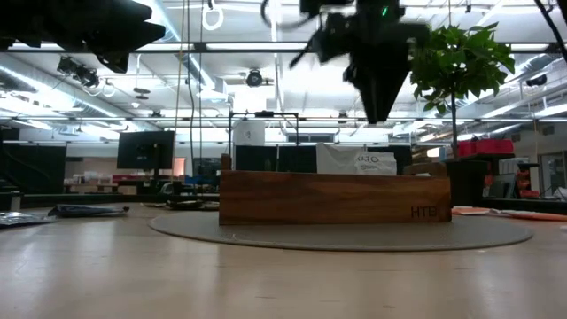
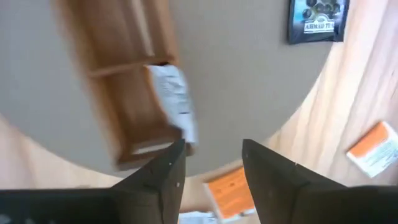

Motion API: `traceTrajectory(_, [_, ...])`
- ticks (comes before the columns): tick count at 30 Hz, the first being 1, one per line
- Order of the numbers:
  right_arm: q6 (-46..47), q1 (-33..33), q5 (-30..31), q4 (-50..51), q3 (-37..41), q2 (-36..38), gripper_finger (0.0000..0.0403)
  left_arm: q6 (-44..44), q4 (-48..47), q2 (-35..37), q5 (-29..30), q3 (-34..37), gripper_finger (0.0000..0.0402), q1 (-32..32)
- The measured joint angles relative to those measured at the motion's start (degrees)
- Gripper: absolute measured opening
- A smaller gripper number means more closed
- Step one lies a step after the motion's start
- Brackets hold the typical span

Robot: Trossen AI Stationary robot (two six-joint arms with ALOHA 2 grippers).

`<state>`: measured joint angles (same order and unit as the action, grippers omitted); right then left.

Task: Pick & Place Tea
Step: Put the orange tea bag into the right section of the wooden organizer

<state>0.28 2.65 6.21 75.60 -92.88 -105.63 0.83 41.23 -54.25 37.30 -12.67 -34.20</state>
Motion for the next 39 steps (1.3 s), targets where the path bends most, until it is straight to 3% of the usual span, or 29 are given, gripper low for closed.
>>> traceTrajectory(10, [17.00, 13.97, 10.29, -0.55, 5.24, 5.56, 0.0159, -0.09, -0.09, 0.00, 0.00, 0.00, 0.0169, 0.00])
traceTrajectory(21, [42.50, 26.97, 6.37, -6.50, 18.03, 6.49, 0.0159, -1.59, 0.08, 0.00, 0.00, 0.00, 0.0169, 0.00])
traceTrajectory(27, [51.10, 31.99, 2.68, -15.85, 23.89, 6.47, 0.0159, -1.65, -0.03, 0.00, 0.00, -0.02, 0.0169, 0.00])
traceTrajectory(33, [60.19, 38.34, 0.78, -18.01, 30.79, 6.41, 0.0159, -1.50, 0.04, -0.01, -0.02, -0.02, 0.0169, 0.00])
traceTrajectory(39, [62.89, 43.51, 1.36, -22.00, 32.37, 6.41, 0.0159, -1.19, 0.07, 0.00, -0.02, -0.02, 0.0169, 0.00])
